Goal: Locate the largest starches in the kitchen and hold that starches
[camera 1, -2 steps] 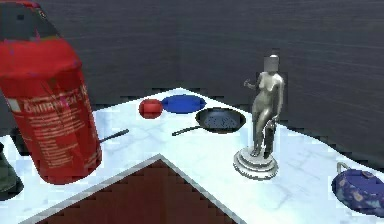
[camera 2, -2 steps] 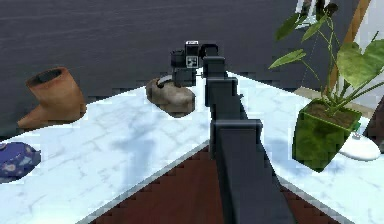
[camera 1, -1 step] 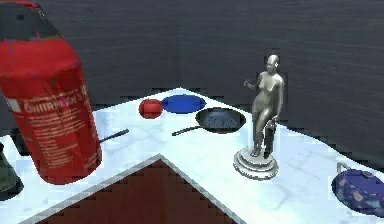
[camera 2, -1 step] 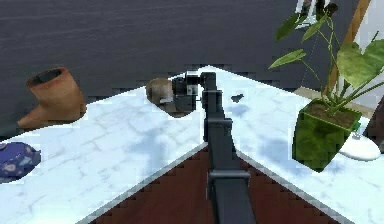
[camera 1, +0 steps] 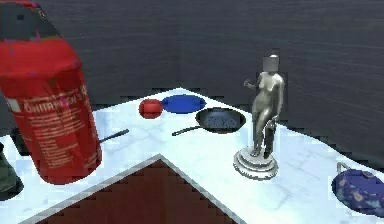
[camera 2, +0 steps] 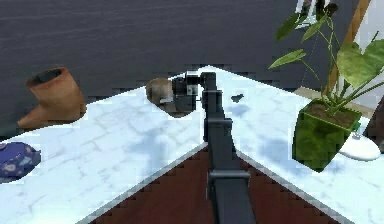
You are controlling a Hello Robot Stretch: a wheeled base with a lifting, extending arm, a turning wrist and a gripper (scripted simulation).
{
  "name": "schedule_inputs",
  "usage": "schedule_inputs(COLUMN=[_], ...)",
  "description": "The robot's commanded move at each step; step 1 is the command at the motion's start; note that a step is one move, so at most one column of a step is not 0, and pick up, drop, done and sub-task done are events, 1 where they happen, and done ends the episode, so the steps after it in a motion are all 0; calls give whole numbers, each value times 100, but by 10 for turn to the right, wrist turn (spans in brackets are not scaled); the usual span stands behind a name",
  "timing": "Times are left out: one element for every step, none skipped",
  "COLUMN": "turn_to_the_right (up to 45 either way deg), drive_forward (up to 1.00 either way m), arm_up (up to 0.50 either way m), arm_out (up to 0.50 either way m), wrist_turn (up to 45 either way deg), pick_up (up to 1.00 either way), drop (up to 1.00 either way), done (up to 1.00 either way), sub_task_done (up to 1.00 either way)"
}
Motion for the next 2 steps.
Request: schedule_inputs(turn_to_the_right=[0,0], drive_forward=[0,0], arm_up=[8,0], arm_out=[0,0], wrist_turn=[0,0], pick_up=[0,0], drop=[0,0], done=[0,100], sub_task_done=[0,0])
